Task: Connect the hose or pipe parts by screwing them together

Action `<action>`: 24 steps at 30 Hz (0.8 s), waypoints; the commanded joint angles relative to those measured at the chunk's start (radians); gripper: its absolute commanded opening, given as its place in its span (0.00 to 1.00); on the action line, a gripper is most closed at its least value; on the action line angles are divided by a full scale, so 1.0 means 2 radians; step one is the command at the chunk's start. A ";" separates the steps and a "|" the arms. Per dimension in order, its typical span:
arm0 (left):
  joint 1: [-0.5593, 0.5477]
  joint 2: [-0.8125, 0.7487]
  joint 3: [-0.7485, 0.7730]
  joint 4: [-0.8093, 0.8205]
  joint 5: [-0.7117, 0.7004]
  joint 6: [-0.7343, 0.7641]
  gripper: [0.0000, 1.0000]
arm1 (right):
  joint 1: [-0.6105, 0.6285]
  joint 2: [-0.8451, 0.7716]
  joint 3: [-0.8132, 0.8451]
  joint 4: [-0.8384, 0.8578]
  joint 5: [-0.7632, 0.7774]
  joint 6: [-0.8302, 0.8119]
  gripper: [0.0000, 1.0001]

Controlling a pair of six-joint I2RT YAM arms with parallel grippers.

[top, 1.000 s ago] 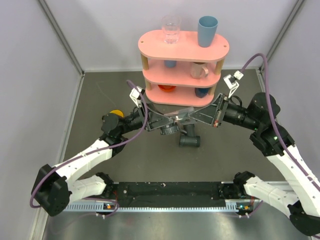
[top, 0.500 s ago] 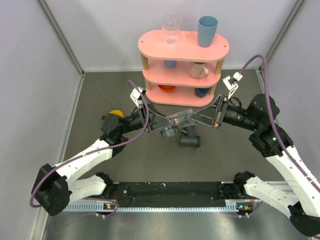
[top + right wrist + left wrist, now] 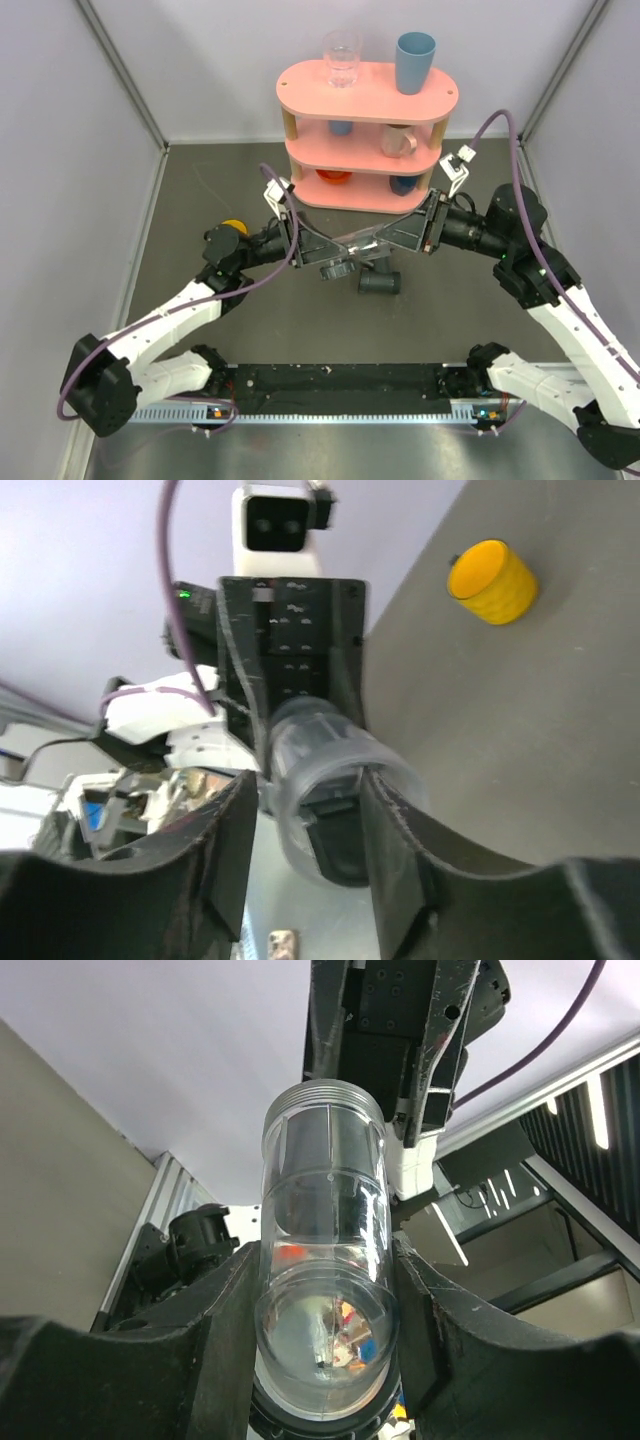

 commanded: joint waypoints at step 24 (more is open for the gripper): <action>0.150 -0.179 0.100 -0.700 -0.169 0.344 0.00 | -0.033 0.157 -0.087 -0.152 0.259 -0.151 0.73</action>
